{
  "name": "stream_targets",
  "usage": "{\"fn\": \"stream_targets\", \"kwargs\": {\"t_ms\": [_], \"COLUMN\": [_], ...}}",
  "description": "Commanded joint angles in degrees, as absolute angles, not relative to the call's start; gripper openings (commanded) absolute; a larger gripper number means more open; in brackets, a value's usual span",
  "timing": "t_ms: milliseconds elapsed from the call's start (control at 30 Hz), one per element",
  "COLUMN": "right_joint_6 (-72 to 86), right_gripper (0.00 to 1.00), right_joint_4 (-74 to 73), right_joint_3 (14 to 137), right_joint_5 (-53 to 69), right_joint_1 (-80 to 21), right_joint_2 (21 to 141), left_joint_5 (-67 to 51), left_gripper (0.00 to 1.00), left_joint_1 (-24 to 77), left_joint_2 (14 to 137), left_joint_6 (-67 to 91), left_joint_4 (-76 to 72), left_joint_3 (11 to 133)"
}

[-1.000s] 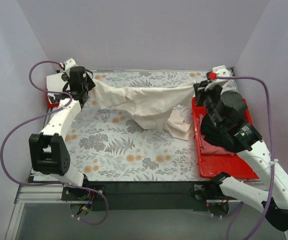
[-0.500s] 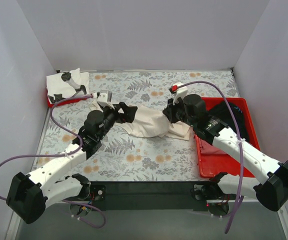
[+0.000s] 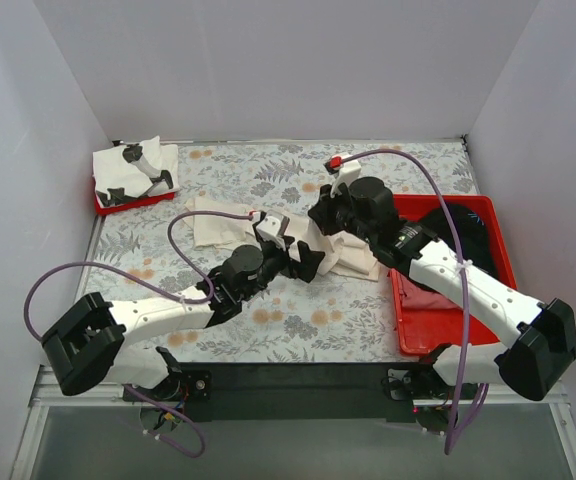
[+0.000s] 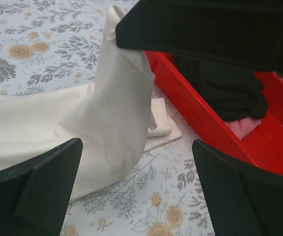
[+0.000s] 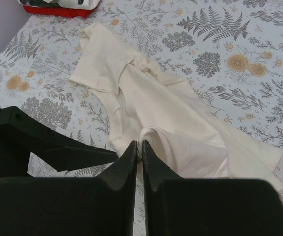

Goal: Fold and stack the t-shirts
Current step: Flatten the tshirt out

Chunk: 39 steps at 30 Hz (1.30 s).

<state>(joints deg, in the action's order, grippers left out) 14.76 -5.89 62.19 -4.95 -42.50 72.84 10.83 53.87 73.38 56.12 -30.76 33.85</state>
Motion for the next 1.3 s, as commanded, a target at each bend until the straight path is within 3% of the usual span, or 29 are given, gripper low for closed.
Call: {"fn": "stream_targets", "kwargs": {"t_ms": [0, 233, 333, 367, 400, 433, 467, 500, 533, 567, 833, 900, 933, 1033, 1133, 1267], "right_joint_6": [15.91, 16.17, 16.17, 16.17, 16.08, 16.00, 15.91, 15.91, 15.91, 15.82, 15.73, 15.73, 15.73, 15.21, 14.68, 13.71], "right_gripper": [0.01, 0.01, 0.01, 0.01, 0.01, 0.01, 0.01, 0.01, 0.01, 0.01, 0.01, 0.07, 0.12, 0.45, 0.60, 0.71], "right_joint_4": [-3.08, -2.37, -2.37, -2.46, -2.46, -2.55, -2.55, -2.46, -2.46, -2.46, -2.46, -2.46, -2.46, -2.46, -3.08, -4.13], "right_joint_3": [65.39, 64.43, 63.64, 63.55, 63.46, 63.37, 63.28, 63.37, 63.37, 63.46, 63.37, 63.11, 63.02, 62.32, 60.56, 57.49], "right_joint_5": [-6.15, -5.80, -6.24, -6.76, -7.12, -7.90, -8.17, -8.35, -8.44, -8.70, -7.91, -7.73, -7.56, -7.47, -9.57, -12.56], "right_joint_1": [-43.68, -45.00, -45.00, -45.00, -45.00, -45.00, -45.00, -45.00, -44.91, -45.00, -44.91, -45.00, -45.00, -45.00, -45.00, -44.91], "right_joint_2": [73.65, 72.86, 72.25, 71.90, 71.81, 71.55, 71.54, 71.54, 71.63, 71.80, 71.81, 71.54, 71.46, 70.58, 68.39, 64.17], "left_joint_5": [15.28, 23.46, 24.61, 24.26, 24.00, 23.65, 23.64, 23.99, 24.34, 24.78, 30.05, 30.06, 30.15, 32.34, 35.77, 39.98], "left_gripper": [0.87, 0.86, 0.70, 0.57, 0.51, 0.34, 0.34, 0.25, 0.04, 0.00, 0.00, 0.00, 0.00, 0.00, 0.00, 0.00], "left_joint_1": [54.75, 55.28, 55.28, 55.28, 55.20, 55.28, 55.28, 55.20, 55.20, 55.20, 54.93, 54.23, 53.97, 52.74, 49.49, 43.26], "left_joint_2": [75.31, 81.47, 82.26, 82.35, 82.44, 82.27, 82.27, 81.92, 81.65, 81.39, 76.21, 75.15, 74.89, 73.92, 71.46, 66.37], "left_joint_6": [56.25, 54.76, 54.23, 54.14, 54.23, 54.66, 54.67, 54.84, 55.28, 55.37, 54.76, 55.02, 55.02, 55.11, 56.42, 56.87], "left_joint_4": [-35.77, -38.49, -39.03, -38.33, -38.23, -38.49, -38.50, -38.93, -39.28, -39.46, -41.31, -40.70, -40.52, -38.50, -34.47, -28.58], "left_joint_3": [37.08, 40.25, 40.60, 40.95, 40.96, 40.43, 40.17, 39.73, 39.38, 38.77, 35.25, 34.98, 34.89, 35.07, 35.16, 34.28]}}
